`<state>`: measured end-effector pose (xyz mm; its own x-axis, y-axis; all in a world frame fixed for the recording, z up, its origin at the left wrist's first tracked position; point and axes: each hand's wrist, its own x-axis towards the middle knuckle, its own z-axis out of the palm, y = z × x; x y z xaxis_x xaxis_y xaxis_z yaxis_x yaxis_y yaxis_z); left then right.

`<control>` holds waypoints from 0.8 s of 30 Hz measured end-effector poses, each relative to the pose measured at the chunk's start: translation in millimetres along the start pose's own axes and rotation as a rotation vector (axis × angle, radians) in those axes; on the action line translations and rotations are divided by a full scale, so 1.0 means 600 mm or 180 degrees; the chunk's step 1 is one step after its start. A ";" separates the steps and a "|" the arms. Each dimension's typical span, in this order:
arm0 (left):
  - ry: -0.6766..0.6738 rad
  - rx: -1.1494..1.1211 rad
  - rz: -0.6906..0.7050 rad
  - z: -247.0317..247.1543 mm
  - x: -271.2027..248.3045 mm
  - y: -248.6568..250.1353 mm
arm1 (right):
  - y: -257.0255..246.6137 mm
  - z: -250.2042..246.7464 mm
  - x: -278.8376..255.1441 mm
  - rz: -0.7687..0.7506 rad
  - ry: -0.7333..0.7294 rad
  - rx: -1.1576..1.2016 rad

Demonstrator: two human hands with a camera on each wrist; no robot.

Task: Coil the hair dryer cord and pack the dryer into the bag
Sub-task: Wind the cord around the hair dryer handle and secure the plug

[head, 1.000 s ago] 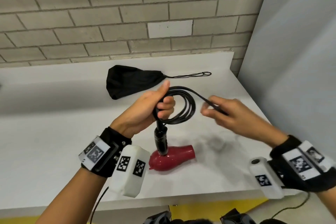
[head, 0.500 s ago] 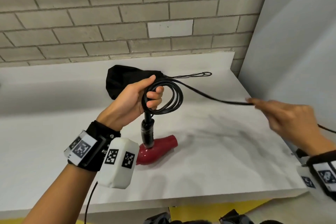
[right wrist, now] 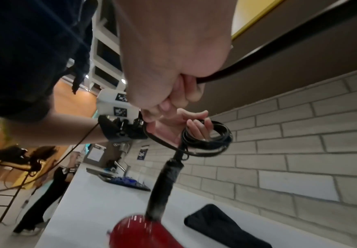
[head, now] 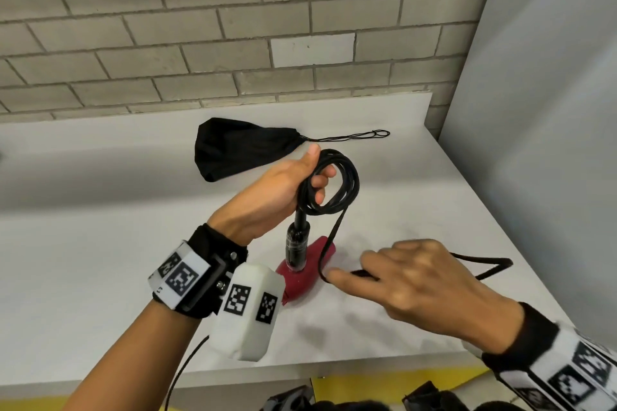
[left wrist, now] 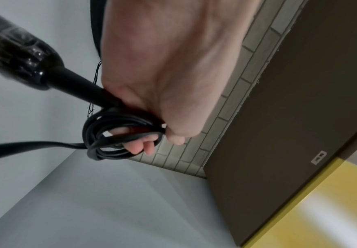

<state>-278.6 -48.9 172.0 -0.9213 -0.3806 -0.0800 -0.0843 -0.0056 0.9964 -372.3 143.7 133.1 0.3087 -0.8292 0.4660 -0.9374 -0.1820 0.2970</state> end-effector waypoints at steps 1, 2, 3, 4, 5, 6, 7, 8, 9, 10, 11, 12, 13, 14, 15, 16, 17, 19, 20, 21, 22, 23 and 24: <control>-0.0017 0.0105 -0.0007 0.008 -0.002 -0.002 | -0.002 -0.003 0.016 -0.0019 0.0154 0.0036; -0.0047 0.0187 -0.0014 0.016 -0.006 -0.004 | -0.002 -0.006 0.033 -0.0061 0.0282 0.0036; -0.0084 0.0239 -0.0030 0.024 -0.010 -0.004 | 0.000 -0.009 0.050 -0.0080 0.0382 0.0015; -0.0117 0.0255 -0.0057 0.030 -0.013 -0.002 | 0.005 -0.010 0.065 -0.0082 0.0500 -0.0038; -0.0158 0.0243 -0.0092 0.035 -0.015 0.000 | 0.013 -0.010 0.079 -0.0053 0.0604 -0.0073; -0.0212 0.0198 -0.0134 0.039 -0.017 0.003 | 0.022 -0.009 0.089 -0.0004 0.0683 -0.0088; -0.0250 0.0119 -0.0157 0.041 -0.020 0.006 | 0.030 -0.008 0.097 0.0058 0.0721 -0.0084; -0.0247 0.0000 -0.0162 0.041 -0.021 0.008 | 0.036 -0.007 0.103 0.0114 0.0732 -0.0057; -0.0219 -0.0141 -0.0148 0.041 -0.022 0.009 | 0.039 -0.007 0.108 0.0195 0.0700 0.0042; -0.0163 -0.0268 -0.0110 0.040 -0.021 0.009 | 0.041 -0.009 0.113 0.0304 0.0670 0.0213; -0.0094 -0.0343 -0.0058 0.040 -0.022 0.008 | 0.045 -0.010 0.116 0.0452 0.0661 0.0358; -0.0015 -0.0357 -0.0031 0.041 -0.022 0.005 | 0.052 -0.012 0.119 0.0661 0.0692 0.0426; 0.0022 -0.0292 -0.0032 0.042 -0.024 0.003 | 0.062 -0.016 0.119 0.0858 0.0676 0.0444; 0.0010 -0.0177 -0.0023 0.045 -0.026 0.002 | 0.075 -0.017 0.116 0.1005 0.0640 0.0435; -0.0024 -0.0058 0.0007 0.050 -0.028 0.002 | 0.088 -0.020 0.115 0.1133 0.0635 0.0424; -0.0033 0.0024 0.0061 0.054 -0.029 0.002 | 0.103 -0.021 0.112 0.1195 0.0643 0.0389; -0.0006 0.0092 0.0098 0.055 -0.031 0.003 | 0.115 -0.020 0.107 0.1178 0.0619 0.0339; 0.0104 0.0186 0.0136 0.050 -0.035 0.008 | 0.144 -0.012 0.087 0.1023 0.0550 0.0180; 0.0193 0.0152 0.0142 0.044 -0.038 0.011 | 0.165 -0.005 0.069 0.1000 0.0564 0.0076; 0.0293 0.0059 0.0129 0.035 -0.041 0.015 | 0.185 -0.003 0.049 0.1074 0.0605 0.0001; 0.0369 -0.0015 0.0086 0.025 -0.044 0.017 | 0.205 -0.003 0.027 0.1209 0.0676 -0.0030; 0.0413 0.0013 0.0048 0.016 -0.047 0.018 | 0.223 -0.005 0.005 0.1351 0.0700 -0.0078; 0.0411 0.0128 0.0032 0.011 -0.048 0.016 | 0.240 -0.004 -0.017 0.1442 0.0709 -0.0185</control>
<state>-255.1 -32.0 183.6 -0.8658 -0.4963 -0.0634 -0.0929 0.0349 0.9951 -509.6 127.2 173.4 -0.0940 -0.6842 0.7232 -0.9765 0.2047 0.0668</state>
